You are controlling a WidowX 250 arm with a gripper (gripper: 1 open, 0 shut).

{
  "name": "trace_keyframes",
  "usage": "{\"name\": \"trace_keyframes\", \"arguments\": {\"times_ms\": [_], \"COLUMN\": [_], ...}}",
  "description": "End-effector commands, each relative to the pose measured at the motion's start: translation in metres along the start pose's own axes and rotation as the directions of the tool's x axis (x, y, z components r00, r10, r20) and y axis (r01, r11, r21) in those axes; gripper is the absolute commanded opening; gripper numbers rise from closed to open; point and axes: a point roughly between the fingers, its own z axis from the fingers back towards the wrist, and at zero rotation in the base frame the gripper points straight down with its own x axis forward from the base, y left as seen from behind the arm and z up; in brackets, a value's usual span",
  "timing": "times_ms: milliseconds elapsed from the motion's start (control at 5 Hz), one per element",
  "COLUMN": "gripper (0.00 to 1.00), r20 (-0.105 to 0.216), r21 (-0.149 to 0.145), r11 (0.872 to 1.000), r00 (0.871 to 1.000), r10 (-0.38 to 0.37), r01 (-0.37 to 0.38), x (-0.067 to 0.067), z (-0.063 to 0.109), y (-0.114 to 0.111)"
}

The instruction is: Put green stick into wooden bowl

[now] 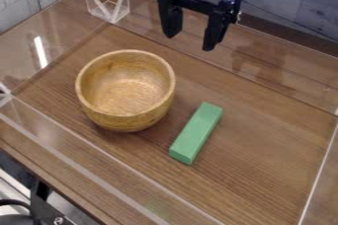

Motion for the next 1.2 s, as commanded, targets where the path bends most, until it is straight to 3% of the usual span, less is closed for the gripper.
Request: {"name": "trace_keyframes", "arguments": {"times_ms": [0, 400, 600, 1000], "gripper": [1.00, 1.00, 1.00, 1.00], "r20": [-0.012, 0.004, 0.020, 0.088], "r21": [-0.001, -0.006, -0.007, -0.020], "r11": [1.000, 1.000, 1.000, 0.999], "r00": [1.000, 1.000, 0.999, 0.996], "r10": [-0.001, -0.026, -0.029, -0.023], "r01": [0.001, 0.026, 0.029, 0.025], "x": [-0.007, -0.036, -0.041, -0.034], "z": [-0.011, -0.046, -0.061, -0.088], "y": [-0.001, -0.020, -0.029, -0.037]}}
